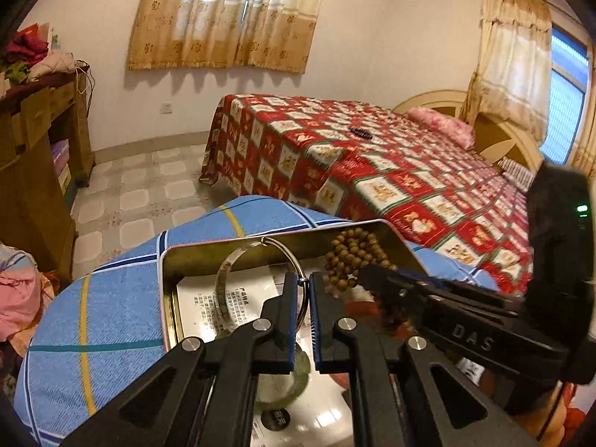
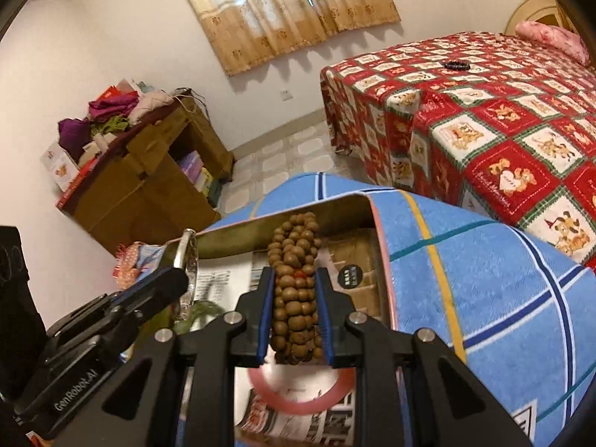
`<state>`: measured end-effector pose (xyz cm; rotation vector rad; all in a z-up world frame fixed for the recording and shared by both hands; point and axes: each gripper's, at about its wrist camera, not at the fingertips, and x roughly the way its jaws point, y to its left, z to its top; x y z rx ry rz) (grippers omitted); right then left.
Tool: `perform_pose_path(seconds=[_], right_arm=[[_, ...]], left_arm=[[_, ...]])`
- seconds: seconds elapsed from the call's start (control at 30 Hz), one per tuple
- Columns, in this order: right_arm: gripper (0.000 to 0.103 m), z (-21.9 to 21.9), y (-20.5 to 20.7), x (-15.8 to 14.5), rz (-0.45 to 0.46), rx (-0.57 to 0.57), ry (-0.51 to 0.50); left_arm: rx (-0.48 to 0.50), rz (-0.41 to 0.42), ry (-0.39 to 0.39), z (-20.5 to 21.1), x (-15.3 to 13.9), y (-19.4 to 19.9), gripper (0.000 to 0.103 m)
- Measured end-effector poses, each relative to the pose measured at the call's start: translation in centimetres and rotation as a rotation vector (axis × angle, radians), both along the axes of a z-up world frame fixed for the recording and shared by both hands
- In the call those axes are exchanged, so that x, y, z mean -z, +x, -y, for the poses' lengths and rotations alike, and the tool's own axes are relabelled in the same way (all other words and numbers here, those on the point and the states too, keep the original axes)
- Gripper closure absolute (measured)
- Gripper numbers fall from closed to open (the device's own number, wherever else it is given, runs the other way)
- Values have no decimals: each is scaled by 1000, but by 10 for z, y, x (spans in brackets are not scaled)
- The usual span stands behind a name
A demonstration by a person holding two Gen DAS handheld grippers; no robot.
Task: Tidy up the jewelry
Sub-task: 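Carry both items into the pink tin and open both tools, then move both tools back toward the remaining jewelry on the table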
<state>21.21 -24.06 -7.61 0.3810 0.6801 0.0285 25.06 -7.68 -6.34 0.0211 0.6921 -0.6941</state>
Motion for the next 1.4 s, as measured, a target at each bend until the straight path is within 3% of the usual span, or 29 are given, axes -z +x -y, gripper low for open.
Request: perform_pose_path(seconds=[0.17,0.33,0.37,0.43,0.47,0.53,0.7,0.8,0.93,1.03,1.13,1.4], right_arm=[[77,-4,-1,0,15,3,-43],[46,-3,-6,-6,71,34,-59],[43,-1,-14,-11,108,63,-60],[28,4,-21,-19,159,103,-60],[26,5,-23,-22,179,118,-63],[26,7,-29,-30,212,161,-90],[23,9,-51,-45,211,211,-88],[15,7,-70,-44,159,204,-78],[15,4,-102,-32,71,154,-14],[15,-1,-125,-23,22,121,34],[15,-12,-148,-18,1,102,10],[15,-38,-191,-15,-33,62,-22]], left_arm=[[-22,10,70,14,5,10,97],[-52,3,42,6,3,12,93],[-46,-4,24,3,-1,11,88],[-41,-1,30,3,-8,9,45],[-51,10,40,4,-11,9,40],[-86,50,42,-7,-24,0,40],[-176,60,36,-42,-40,-23,40],[-204,35,41,-67,-36,-53,40],[-222,13,67,-81,-27,-92,40],[-243,-34,39,-95,-21,-118,40],[-254,-75,13,-102,-15,-139,40],[-280,-103,31,-116,-4,-182,40]])
